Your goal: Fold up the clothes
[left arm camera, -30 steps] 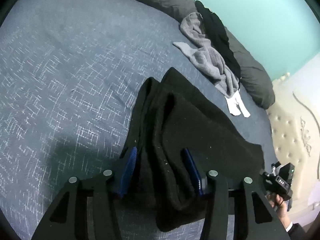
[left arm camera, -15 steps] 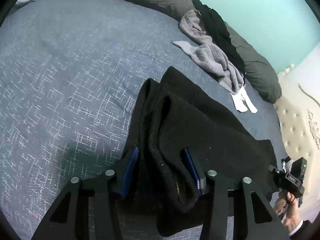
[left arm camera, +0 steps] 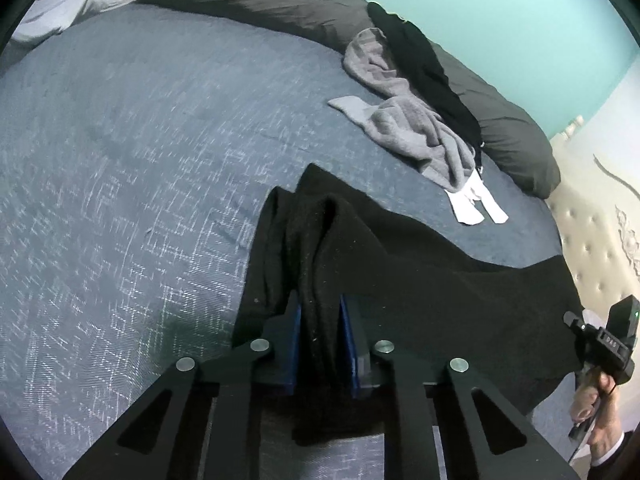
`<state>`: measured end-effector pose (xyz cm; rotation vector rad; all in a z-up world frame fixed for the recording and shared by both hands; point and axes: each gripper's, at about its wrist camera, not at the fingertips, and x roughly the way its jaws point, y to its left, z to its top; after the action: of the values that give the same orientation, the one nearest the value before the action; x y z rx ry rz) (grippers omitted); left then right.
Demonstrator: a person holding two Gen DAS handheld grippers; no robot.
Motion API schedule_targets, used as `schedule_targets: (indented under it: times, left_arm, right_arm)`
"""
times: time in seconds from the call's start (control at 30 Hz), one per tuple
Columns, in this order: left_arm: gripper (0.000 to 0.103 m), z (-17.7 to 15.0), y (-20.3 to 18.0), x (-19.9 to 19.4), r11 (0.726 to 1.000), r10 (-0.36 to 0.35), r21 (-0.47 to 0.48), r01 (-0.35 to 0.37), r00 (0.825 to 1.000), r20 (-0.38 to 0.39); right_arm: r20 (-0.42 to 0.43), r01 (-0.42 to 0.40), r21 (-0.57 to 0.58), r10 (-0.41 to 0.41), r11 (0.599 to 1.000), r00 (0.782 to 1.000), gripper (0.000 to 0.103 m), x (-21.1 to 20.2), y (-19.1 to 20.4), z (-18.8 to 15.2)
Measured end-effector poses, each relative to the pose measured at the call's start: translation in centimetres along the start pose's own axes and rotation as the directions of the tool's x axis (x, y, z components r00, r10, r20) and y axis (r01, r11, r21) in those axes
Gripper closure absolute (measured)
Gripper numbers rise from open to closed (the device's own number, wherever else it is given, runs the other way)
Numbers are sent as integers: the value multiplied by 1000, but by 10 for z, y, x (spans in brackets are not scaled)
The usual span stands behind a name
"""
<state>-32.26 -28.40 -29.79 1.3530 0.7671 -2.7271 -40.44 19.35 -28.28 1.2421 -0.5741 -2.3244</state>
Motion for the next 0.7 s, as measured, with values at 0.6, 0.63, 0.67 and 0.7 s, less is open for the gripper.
schedule_targets:
  times: [0.6,0.63,0.67,0.7]
  left_arm:
    - [86,-14,-82,-95,996,-70,59,69,997,11]
    - [86,-20,-89,-104,995,-76,61,75,997,10]
    - [86,-27,-96,-113,995,-82,63,81,997,10]
    - [86,-35,-103,-123,994,-88,65,87,996,10]
  right_arm:
    - [82,-20,-80,27,997,996,77,-139,58,13]
    - [87,-18,-83,26,996,996,77,-152,60,12]
    - [86,-17,-82,24,997,996,77,-164,59,9]
    - [86,-15,-80,22,997,996,77,-175,59,6]
